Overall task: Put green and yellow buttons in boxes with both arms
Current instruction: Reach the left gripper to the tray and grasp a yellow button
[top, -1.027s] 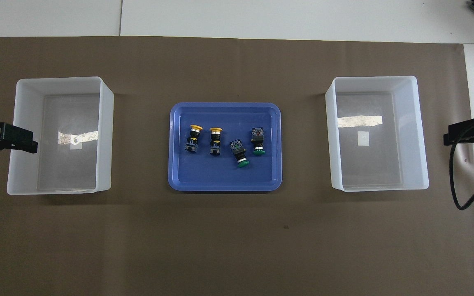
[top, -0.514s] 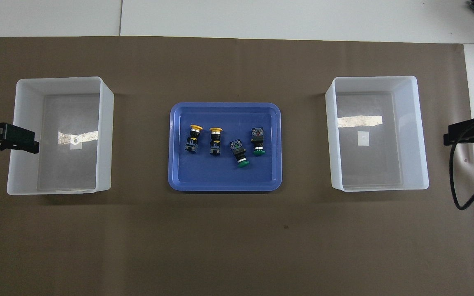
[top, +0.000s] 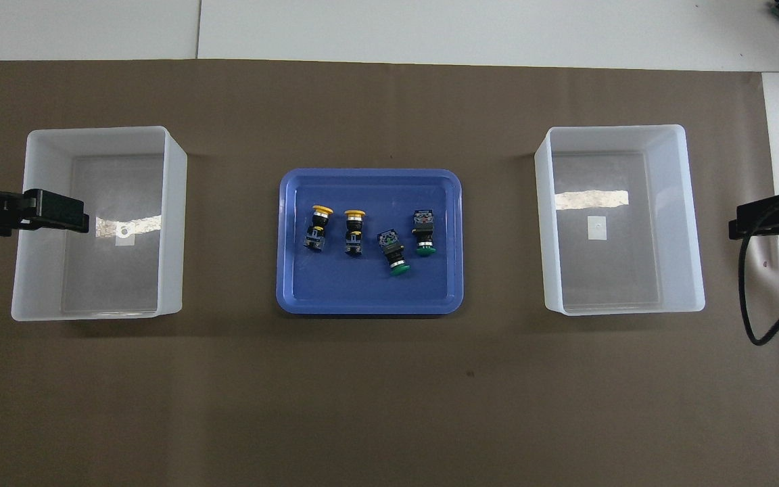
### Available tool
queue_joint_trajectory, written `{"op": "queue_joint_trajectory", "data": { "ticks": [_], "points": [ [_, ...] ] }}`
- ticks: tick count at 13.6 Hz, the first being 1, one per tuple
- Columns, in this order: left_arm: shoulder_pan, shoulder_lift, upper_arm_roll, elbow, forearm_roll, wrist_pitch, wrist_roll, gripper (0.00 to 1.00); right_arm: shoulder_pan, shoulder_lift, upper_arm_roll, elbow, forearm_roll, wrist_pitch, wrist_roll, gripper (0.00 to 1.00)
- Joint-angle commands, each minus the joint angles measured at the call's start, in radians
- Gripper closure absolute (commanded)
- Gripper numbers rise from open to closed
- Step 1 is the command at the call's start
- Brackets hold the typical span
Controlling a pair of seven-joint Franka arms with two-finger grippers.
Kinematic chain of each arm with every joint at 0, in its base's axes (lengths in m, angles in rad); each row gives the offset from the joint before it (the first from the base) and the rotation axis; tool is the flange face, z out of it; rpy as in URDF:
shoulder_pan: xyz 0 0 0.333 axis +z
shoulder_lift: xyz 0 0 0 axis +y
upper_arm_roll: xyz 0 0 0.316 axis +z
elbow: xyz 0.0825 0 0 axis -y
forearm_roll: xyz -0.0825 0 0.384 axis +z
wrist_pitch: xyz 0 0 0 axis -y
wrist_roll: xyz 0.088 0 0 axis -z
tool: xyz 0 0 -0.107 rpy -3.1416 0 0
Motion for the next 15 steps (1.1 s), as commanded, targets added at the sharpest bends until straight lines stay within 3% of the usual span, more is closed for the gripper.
{"op": "queue_joint_trajectory", "data": {
  "ticks": [1, 6, 10, 12, 15],
  "points": [
    [-0.061, -0.043, 0.008, -0.106, 0.015, 0.083, -0.014, 0.0, -0.005, -0.009, 0.002, -0.01, 0.0, -0.002, -0.011, 0.0],
    [-0.199, -0.019, 0.008, -0.262, 0.015, 0.281, -0.062, 0.0, -0.005, -0.009, 0.002, -0.01, 0.0, -0.002, -0.011, 0.0],
    [-0.306, 0.094, 0.008, -0.301, 0.015, 0.472, -0.158, 0.0, -0.005, -0.009, 0.002, -0.01, 0.0, -0.002, -0.011, 0.0],
    [-0.331, 0.098, 0.008, -0.374, 0.013, 0.608, -0.182, 0.0, -0.005, -0.009, 0.002, -0.01, 0.0, -0.002, -0.011, 0.0],
    [-0.338, 0.108, 0.008, -0.391, 0.013, 0.664, -0.189, 0.0, -0.005, -0.009, 0.002, -0.01, 0.0, -0.003, -0.011, 0.0]
  ]
}}
